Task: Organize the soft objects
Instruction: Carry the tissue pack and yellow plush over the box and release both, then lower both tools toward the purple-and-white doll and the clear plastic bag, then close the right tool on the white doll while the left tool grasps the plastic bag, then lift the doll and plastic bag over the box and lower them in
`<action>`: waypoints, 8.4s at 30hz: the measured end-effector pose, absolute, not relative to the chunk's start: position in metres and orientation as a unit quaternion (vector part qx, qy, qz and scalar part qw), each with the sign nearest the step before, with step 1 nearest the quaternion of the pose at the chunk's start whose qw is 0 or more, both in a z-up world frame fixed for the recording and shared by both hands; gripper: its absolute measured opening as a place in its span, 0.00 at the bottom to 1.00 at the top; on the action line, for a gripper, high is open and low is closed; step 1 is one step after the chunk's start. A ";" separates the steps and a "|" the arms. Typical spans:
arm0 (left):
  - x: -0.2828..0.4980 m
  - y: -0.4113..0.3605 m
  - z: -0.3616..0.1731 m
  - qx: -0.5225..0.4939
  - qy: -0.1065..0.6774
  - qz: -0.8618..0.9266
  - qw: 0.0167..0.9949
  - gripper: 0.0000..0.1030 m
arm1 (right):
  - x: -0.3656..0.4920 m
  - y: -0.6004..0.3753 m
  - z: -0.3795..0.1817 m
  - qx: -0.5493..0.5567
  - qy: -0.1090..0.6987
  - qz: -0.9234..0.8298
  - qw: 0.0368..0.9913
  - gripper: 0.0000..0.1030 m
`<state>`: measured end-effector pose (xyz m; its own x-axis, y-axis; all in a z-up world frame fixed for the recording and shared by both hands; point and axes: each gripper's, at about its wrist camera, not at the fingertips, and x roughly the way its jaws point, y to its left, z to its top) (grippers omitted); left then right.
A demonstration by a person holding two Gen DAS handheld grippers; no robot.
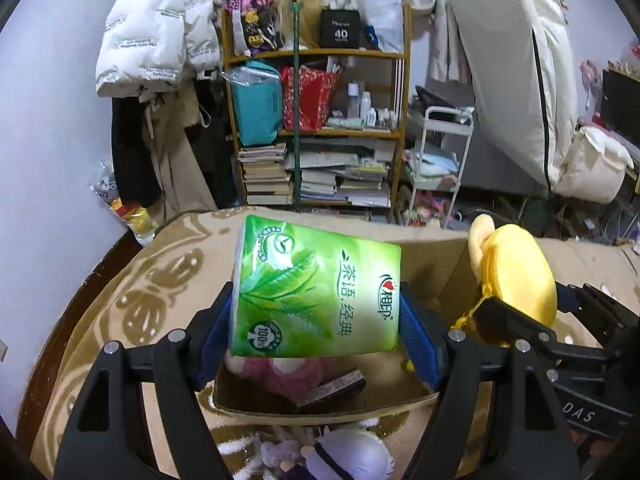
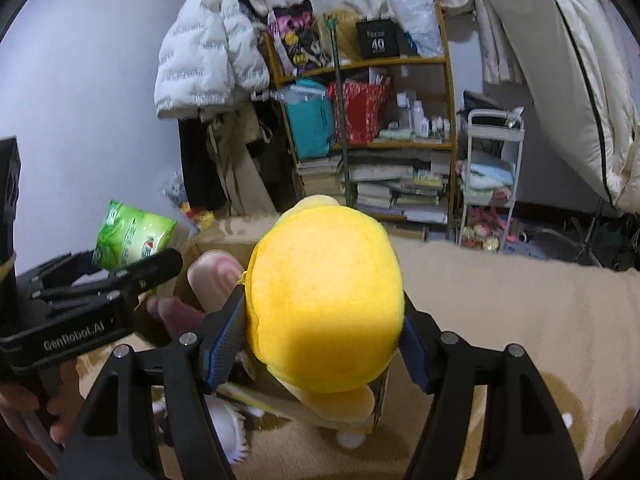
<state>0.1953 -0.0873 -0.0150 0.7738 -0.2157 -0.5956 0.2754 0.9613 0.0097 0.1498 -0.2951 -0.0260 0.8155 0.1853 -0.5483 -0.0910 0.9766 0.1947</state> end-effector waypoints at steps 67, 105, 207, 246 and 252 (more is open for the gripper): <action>0.168 -0.001 -0.056 0.046 0.452 -0.063 0.889 0.97 | 0.102 -0.212 -0.073 -0.007 0.359 0.120 0.925 1.00; 0.225 -0.006 -0.145 -0.016 0.609 -0.093 0.788 0.97 | 0.152 -0.186 -0.151 0.089 0.472 0.208 0.852 0.63; 0.104 -0.027 -0.090 0.005 0.481 -0.089 0.872 0.10 | 0.092 -0.238 -0.075 0.037 0.397 0.098 0.912 0.62; 0.135 -0.064 0.009 0.052 0.222 -0.134 0.964 0.10 | 0.105 -0.274 0.006 0.008 0.200 0.031 0.979 0.62; 0.151 -0.067 -0.012 0.047 0.249 -0.147 0.956 0.10 | 0.115 -0.272 -0.005 0.020 0.180 0.047 0.982 0.63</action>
<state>0.1509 -0.0674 -0.0123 0.8329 -0.2568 -0.4903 0.3038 0.9526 0.0171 0.1146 -0.2720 -0.0047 0.9304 0.0999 -0.3526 -0.0851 0.9947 0.0573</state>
